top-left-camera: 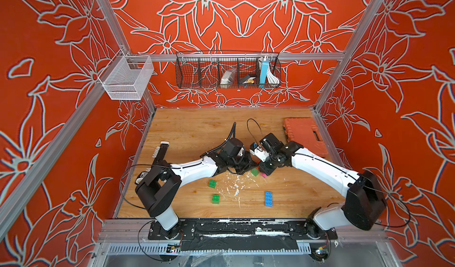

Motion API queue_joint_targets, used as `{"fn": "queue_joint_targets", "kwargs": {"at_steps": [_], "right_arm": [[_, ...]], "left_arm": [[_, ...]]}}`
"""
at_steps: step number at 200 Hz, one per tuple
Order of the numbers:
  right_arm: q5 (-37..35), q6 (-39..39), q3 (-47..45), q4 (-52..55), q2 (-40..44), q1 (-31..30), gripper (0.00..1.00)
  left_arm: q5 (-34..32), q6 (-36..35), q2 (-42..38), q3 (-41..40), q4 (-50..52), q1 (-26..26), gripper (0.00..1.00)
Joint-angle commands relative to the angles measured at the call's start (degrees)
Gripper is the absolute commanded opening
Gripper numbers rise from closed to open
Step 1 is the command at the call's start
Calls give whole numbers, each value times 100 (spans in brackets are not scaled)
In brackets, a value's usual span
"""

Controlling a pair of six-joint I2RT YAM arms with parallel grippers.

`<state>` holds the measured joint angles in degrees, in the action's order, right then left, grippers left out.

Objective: Assemble the letter r with lego
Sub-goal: Assemble the lego brick with the lego brick.

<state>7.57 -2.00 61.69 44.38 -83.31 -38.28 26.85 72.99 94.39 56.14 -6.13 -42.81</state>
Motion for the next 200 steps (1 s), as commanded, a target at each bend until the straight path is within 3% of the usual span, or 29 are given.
{"fn": "queue_joint_targets", "kwargs": {"at_steps": [1,200], "right_arm": [[-37,73,44,191,-122,31,0],[122,-121,467,521,-202,40,0]], "left_arm": [[-61,-100,105,99,121,-43,0],[-288,-312,-351,261,323,-35,0]]}}
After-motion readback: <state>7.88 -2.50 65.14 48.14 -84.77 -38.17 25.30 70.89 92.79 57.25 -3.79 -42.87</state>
